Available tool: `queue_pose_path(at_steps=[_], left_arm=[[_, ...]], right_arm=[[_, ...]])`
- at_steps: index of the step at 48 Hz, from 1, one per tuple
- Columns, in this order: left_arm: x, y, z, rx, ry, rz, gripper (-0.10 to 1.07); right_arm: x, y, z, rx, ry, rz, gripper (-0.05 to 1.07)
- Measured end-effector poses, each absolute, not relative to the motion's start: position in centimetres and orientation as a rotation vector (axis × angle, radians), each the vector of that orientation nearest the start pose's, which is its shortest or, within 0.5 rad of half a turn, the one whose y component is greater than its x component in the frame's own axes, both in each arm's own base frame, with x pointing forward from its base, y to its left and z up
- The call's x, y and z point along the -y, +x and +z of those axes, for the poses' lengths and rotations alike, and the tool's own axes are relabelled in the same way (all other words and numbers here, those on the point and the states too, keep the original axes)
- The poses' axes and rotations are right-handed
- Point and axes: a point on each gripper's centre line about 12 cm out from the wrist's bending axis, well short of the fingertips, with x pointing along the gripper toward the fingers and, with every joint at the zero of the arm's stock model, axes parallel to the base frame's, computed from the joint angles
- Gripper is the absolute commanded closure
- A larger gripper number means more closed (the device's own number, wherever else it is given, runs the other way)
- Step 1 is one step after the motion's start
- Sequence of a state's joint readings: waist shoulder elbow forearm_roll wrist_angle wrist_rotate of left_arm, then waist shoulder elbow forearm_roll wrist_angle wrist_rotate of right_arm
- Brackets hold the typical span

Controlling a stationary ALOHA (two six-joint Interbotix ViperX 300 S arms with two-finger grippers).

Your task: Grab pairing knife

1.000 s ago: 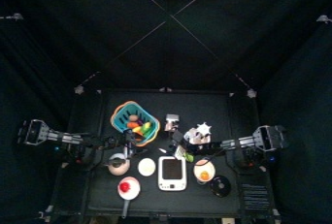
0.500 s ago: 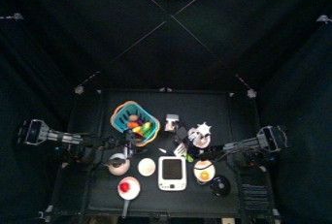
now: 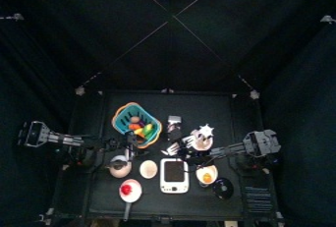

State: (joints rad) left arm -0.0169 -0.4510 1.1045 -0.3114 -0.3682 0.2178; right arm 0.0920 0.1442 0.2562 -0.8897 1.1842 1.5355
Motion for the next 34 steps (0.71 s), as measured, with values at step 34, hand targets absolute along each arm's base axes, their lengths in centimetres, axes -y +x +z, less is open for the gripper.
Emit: queue_pose_path(at_steps=[34], left_arm=[[-0.8, 27.3, 20.6, -0.297, -0.054, 0.102, 0.00]], right_arm=[[6.8, 39.9, 20.5, -0.734, 0.369, -1.196, 0.46]])
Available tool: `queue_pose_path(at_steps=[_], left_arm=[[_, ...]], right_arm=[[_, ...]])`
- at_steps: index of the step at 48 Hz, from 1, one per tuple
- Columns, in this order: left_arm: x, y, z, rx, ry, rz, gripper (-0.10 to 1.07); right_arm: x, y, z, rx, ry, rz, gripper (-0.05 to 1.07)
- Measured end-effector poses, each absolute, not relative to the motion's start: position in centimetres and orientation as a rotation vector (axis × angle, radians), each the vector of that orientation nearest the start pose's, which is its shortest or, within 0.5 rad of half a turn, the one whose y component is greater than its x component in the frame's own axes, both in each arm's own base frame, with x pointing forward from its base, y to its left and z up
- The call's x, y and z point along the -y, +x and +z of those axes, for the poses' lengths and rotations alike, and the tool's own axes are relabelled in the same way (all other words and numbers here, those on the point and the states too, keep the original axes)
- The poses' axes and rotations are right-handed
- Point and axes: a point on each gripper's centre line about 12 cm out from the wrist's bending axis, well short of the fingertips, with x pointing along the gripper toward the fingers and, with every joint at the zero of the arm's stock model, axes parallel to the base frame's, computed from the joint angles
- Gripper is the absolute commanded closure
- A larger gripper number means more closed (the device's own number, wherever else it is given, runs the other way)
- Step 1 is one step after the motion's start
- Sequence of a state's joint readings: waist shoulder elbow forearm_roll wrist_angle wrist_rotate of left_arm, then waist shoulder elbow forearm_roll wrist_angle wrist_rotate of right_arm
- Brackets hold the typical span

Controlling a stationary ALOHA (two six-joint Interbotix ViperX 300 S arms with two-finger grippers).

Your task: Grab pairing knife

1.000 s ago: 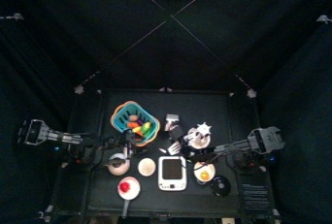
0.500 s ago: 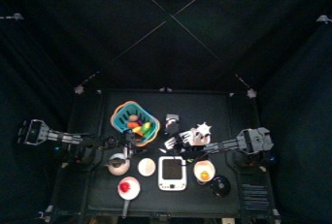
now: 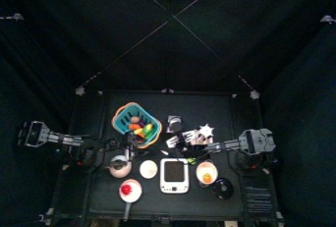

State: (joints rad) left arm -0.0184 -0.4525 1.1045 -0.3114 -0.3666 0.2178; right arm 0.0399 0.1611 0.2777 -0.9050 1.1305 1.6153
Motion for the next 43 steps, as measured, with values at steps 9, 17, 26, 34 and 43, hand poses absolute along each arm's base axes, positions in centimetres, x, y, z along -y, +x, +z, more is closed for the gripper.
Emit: queue_pose_path(at_steps=[9, 17, 26, 34, 43], left_arm=[[-0.8, 27.3, 20.6, -0.297, -0.054, 0.104, 0.00], [-0.8, 27.3, 20.6, -0.297, -0.054, 0.104, 0.00], [-0.8, 27.3, 20.5, -0.299, -0.054, 0.102, 0.00], [-0.8, 27.3, 20.5, -0.299, -0.054, 0.104, 0.00], [-0.8, 27.3, 20.5, -0.299, -0.053, 0.103, 0.00]], right_arm=[[6.8, 39.9, 20.5, -0.732, 0.371, -1.198, 0.50], [6.8, 40.0, 20.8, -0.727, 0.372, -1.201, 0.50], [6.6, 39.9, 21.4, -0.716, 0.378, -1.196, 0.50], [6.1, 39.6, 21.9, -0.709, 0.381, -1.182, 0.50], [5.3, 39.4, 22.9, -0.694, 0.382, -1.167, 0.50]])
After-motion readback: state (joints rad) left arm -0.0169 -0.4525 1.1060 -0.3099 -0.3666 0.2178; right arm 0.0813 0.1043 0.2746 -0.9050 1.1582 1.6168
